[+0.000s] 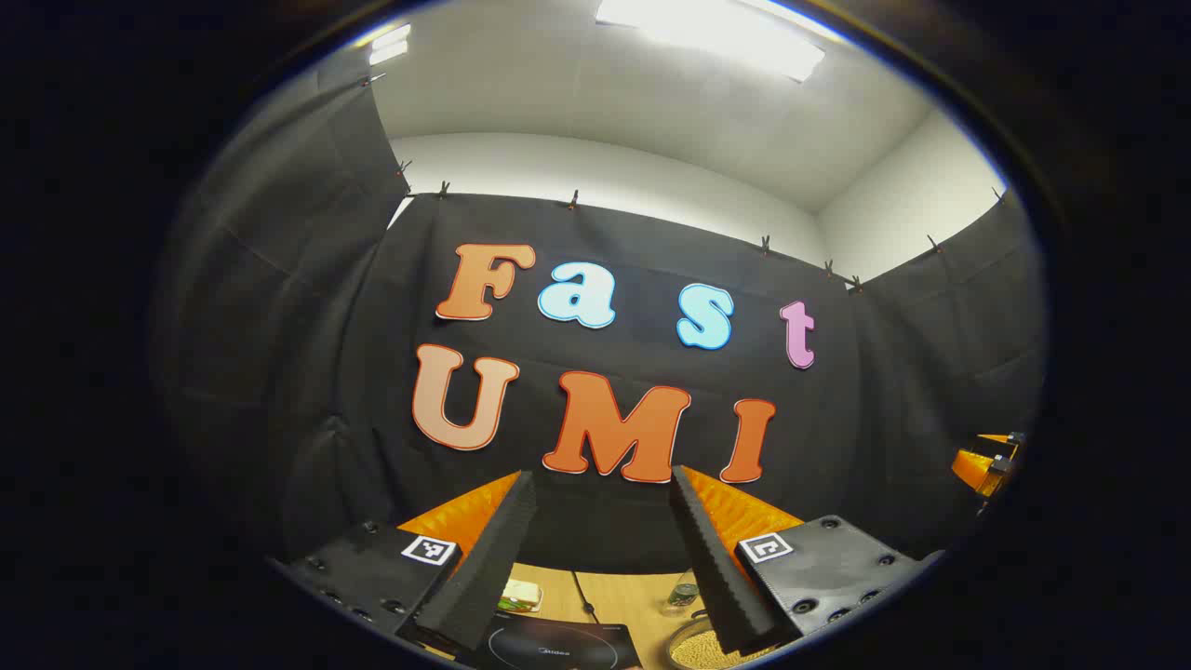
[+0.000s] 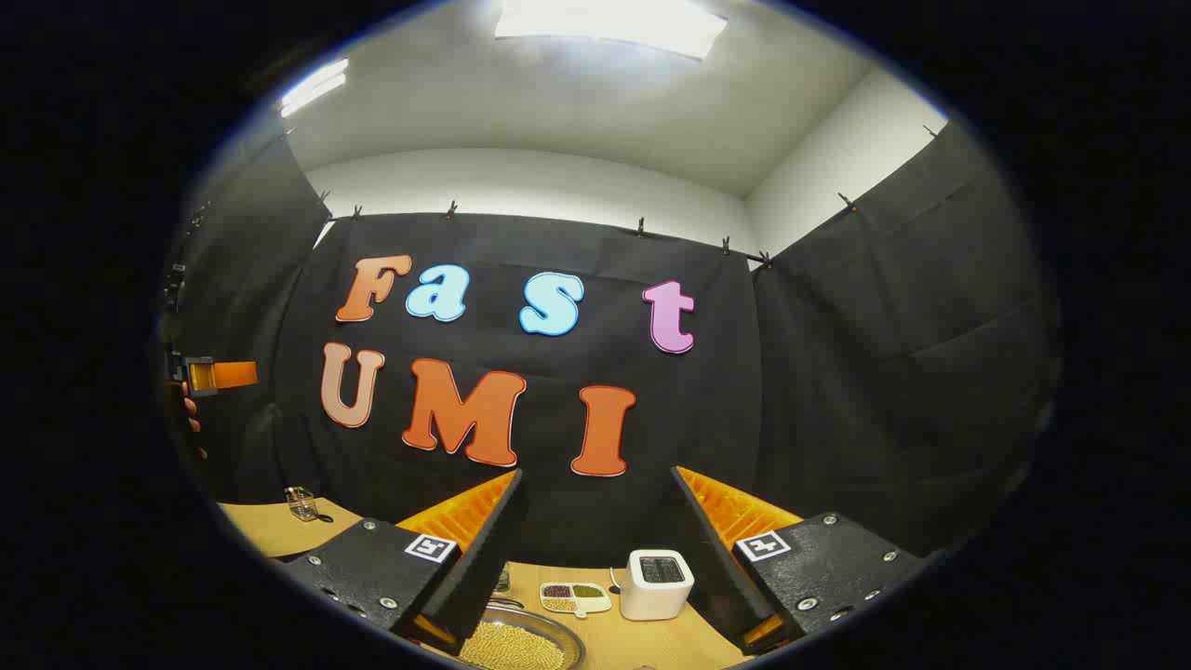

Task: First push the handle of the pot to place it horizontally, then grasp the pot with both hands and set it on the induction cooktop.

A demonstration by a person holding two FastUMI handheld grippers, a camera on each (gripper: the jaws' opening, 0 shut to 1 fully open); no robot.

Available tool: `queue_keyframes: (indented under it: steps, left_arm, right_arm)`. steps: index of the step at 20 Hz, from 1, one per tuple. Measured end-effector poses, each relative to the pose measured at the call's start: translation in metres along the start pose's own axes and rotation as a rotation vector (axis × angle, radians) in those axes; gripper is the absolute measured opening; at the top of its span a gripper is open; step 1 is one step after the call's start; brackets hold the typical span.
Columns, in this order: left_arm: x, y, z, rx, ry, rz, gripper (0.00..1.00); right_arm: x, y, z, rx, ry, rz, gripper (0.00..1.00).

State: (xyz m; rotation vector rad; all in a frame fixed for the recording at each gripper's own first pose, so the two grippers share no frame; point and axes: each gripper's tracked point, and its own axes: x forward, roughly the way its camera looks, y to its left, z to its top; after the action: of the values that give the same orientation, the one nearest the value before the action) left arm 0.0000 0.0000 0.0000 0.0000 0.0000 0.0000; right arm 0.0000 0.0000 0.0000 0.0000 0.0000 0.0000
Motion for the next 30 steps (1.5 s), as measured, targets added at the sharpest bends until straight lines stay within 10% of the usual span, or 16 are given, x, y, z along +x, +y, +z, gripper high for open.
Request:
queue_keyframes:
  steps: [30]
  left_arm:
    - [-0.019,0.013,-0.002,0.093,0.003,0.046,0.96]
  right_arm:
    - [-0.005,0.056,-0.073,0.096,0.18,0.187,0.94]
